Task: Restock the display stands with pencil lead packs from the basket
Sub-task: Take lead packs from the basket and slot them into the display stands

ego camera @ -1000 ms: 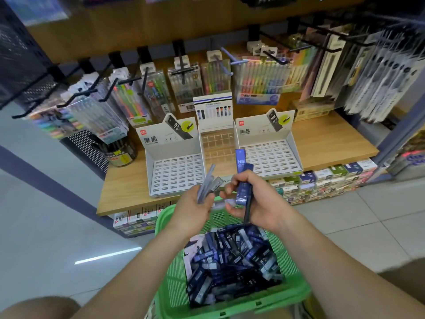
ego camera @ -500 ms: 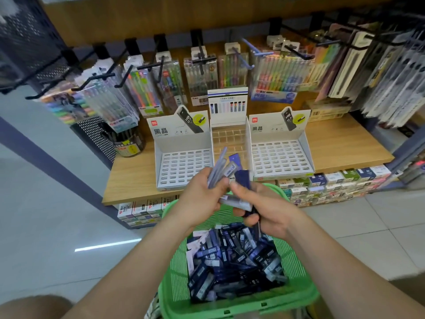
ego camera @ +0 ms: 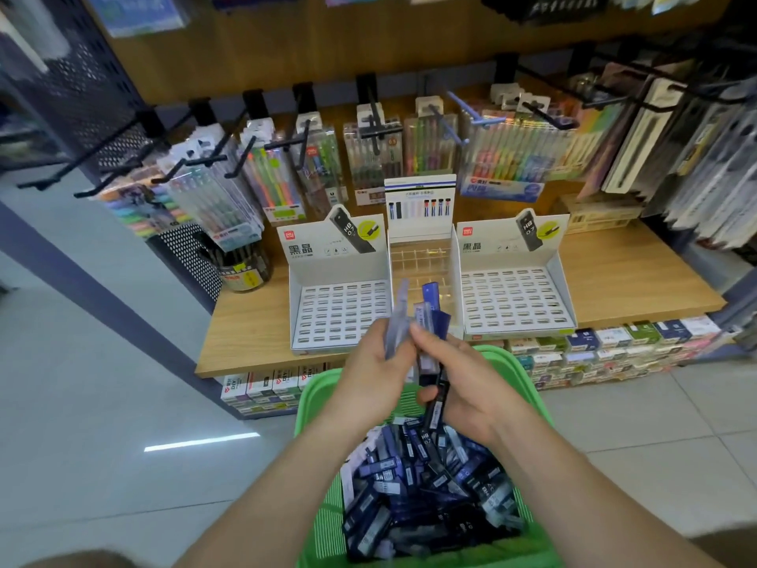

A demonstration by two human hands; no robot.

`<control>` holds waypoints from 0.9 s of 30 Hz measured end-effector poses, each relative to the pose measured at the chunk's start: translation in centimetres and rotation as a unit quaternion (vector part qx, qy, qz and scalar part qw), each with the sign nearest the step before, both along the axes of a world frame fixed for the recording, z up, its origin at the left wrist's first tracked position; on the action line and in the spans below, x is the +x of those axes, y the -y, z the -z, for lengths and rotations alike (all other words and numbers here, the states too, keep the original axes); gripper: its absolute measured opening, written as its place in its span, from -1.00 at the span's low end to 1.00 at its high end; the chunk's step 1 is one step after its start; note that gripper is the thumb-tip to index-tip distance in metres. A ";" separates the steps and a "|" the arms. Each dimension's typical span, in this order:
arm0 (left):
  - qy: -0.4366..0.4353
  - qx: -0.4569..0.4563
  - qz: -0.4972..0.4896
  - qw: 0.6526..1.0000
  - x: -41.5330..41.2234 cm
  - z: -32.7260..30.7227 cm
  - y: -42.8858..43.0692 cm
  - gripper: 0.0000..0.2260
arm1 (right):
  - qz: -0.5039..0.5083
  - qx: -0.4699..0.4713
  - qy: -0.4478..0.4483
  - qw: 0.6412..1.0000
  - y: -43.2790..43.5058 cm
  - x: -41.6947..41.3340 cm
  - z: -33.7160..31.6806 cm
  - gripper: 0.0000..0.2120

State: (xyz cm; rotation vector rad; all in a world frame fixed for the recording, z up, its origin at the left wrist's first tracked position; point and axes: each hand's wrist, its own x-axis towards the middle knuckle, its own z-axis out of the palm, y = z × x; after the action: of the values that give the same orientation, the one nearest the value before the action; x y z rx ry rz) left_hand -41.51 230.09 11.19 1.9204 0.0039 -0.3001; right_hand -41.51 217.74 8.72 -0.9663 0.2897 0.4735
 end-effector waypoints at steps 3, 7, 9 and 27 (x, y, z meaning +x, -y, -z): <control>0.088 0.158 0.070 0.981 0.8 -0.3 -0.2 -0.72 | -0.015 0.026 0.017 0.999 -0.8 0.9 0.1 -0.52; 0.097 0.305 0.141 0.937 1.9 0.1 -1.4 -0.46 | -0.029 0.029 0.022 0.999 -1.0 2.0 0.9 -0.61; 0.062 0.345 0.170 0.921 2.4 0.8 -1.9 -0.39 | -0.040 0.044 0.028 0.998 -0.8 2.4 1.5 -0.69; -0.080 -0.030 0.050 0.995 11.5 4.4 -2.8 -0.84 | 0.098 -0.011 -0.049 0.994 -2.4 8.3 6.2 -0.82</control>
State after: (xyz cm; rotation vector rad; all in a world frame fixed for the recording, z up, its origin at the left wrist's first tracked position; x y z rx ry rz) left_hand -30.02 232.93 6.82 1.8367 0.0046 -0.5148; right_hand -33.19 220.18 2.50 -0.9258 0.4751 0.3389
